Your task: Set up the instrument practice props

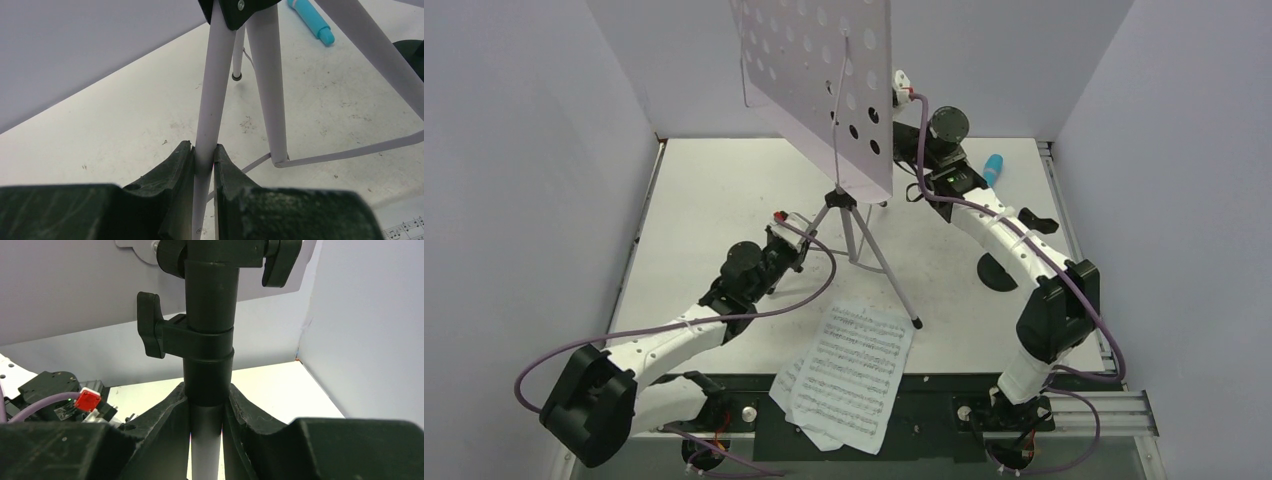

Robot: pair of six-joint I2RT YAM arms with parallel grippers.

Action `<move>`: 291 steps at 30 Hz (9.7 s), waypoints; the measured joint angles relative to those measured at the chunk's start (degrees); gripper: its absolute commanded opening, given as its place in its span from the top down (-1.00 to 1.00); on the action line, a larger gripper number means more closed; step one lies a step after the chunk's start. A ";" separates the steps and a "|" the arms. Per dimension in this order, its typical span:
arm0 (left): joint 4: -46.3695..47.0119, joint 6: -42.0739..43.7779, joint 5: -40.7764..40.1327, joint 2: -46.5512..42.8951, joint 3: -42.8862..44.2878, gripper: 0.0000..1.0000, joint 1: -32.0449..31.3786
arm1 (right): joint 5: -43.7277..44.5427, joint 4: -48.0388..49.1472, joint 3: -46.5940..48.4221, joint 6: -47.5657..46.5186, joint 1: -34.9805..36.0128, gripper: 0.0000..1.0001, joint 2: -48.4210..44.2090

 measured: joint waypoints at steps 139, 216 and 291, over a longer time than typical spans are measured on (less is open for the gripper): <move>12.35 -2.45 3.52 13.92 -3.15 1.00 -0.24 | 35.91 -25.75 -52.85 -8.35 -6.01 -0.76 -21.29; 13.97 -12.44 -11.67 14.84 3.54 -0.94 -3.39 | 47.80 -34.25 -29.44 -6.36 -11.45 -0.84 -7.87; -18.45 -54.62 25.73 2.89 -12.33 -0.93 9.33 | 20.96 -21.35 -75.73 16.85 -4.48 0.24 -33.75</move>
